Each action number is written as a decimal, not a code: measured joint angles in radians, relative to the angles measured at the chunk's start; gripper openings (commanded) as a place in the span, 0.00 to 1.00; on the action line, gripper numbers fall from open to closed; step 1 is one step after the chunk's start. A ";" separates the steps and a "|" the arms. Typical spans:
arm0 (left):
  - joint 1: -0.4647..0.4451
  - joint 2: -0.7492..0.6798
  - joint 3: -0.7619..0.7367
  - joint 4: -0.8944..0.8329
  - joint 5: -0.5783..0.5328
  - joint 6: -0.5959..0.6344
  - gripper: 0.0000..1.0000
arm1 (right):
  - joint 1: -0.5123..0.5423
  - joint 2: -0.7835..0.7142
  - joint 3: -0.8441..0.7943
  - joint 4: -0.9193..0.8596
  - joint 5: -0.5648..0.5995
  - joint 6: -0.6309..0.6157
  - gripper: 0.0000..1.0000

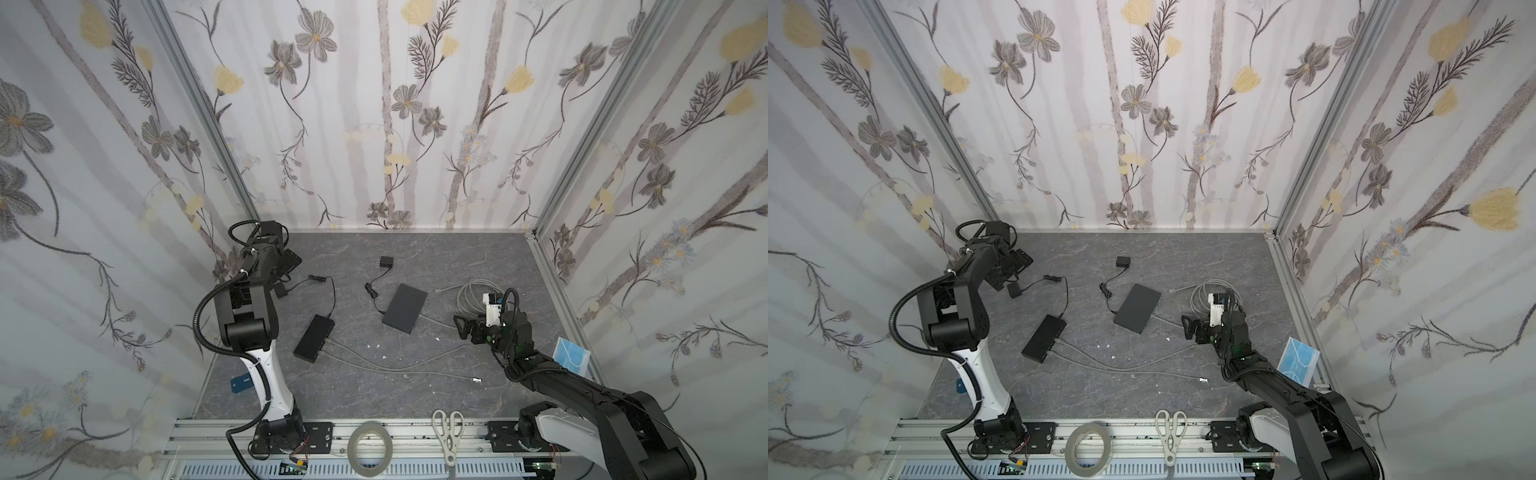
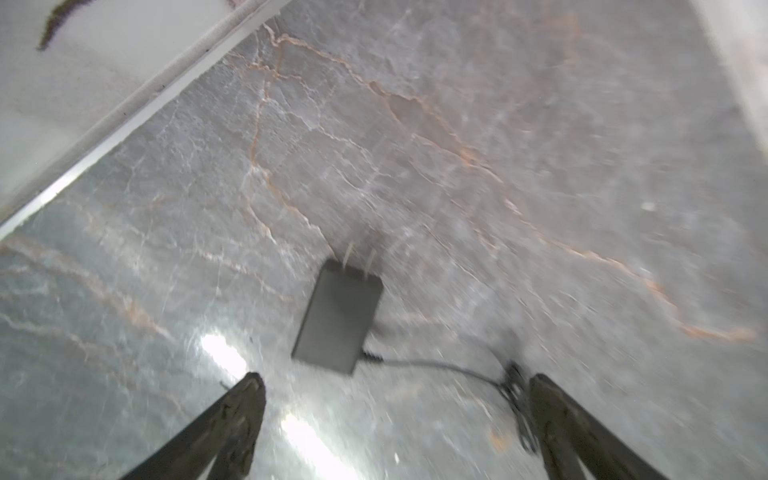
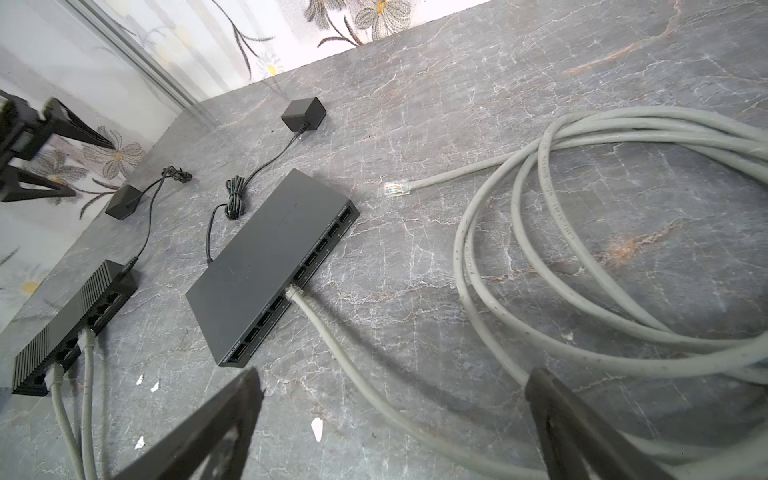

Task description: Insert the plug into the switch port

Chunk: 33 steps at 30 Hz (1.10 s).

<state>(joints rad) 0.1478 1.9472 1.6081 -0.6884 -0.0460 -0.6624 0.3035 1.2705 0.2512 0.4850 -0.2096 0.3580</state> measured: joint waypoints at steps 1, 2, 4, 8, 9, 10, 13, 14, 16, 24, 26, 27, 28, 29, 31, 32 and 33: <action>-0.016 -0.099 -0.081 0.045 0.025 -0.021 1.00 | 0.000 -0.004 0.000 -0.001 0.000 0.000 1.00; -0.035 -0.182 -0.146 0.073 0.040 -0.034 1.00 | 0.000 -0.007 -0.001 0.000 0.000 0.000 1.00; -0.096 -0.405 -0.315 0.181 0.078 -0.050 1.00 | 0.003 -0.009 -0.001 0.001 0.001 0.000 1.00; -0.204 -0.750 -0.623 0.448 0.072 -0.033 1.00 | 0.016 -0.031 -0.004 -0.002 0.007 -0.006 1.00; -0.245 -0.838 -0.716 0.523 0.039 -0.008 1.00 | 0.020 -0.044 -0.007 -0.002 0.008 -0.011 1.00; -0.290 -0.910 -0.797 0.587 0.030 0.021 1.00 | 0.025 -0.063 -0.016 -0.002 0.013 -0.012 1.00; -0.344 -0.995 -0.895 0.679 -0.009 0.089 1.00 | 0.031 -0.093 -0.028 -0.001 0.032 -0.019 1.00; -0.356 -1.004 -0.915 0.722 -0.034 0.104 1.00 | 0.032 -0.109 -0.040 0.003 0.041 -0.019 1.00; -0.426 -1.068 -1.033 0.813 -0.099 0.183 1.00 | 0.037 -0.258 -0.106 -0.013 0.077 -0.019 1.00; -0.460 -1.117 -1.278 1.065 -0.191 0.429 1.00 | 0.044 -0.842 -0.119 -0.120 0.334 -0.054 1.00; -0.459 -1.126 -1.314 1.123 -0.212 0.487 1.00 | 0.043 -0.961 -0.171 -0.068 0.438 -0.151 1.00; -0.459 -1.122 -1.326 1.155 -0.216 0.521 1.00 | 0.043 -1.009 -0.209 -0.038 0.456 -0.231 1.00; -0.460 -1.111 -1.333 1.186 -0.221 0.553 1.00 | 0.043 -1.050 -0.232 -0.038 0.452 -0.320 1.00; -0.460 -1.094 -1.338 1.213 -0.224 0.579 1.00 | 0.042 -1.087 -0.243 -0.033 0.435 -0.399 1.00; -0.459 -1.049 -1.350 1.258 -0.235 0.626 1.00 | 0.036 -1.125 -0.245 0.056 0.367 -0.543 1.00; -0.458 -1.027 -1.359 1.279 -0.241 0.645 1.00 | 0.036 -1.126 -0.246 0.085 0.339 -0.586 1.00; -0.455 -1.001 -1.370 1.305 -0.241 0.666 1.00 | 0.034 -1.126 -0.246 0.098 0.307 -0.641 1.00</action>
<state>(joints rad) -0.3073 0.9463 0.2379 0.6167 -0.2874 0.0032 0.3378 0.1448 0.0051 0.5831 0.0971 -0.2829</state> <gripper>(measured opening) 0.997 0.996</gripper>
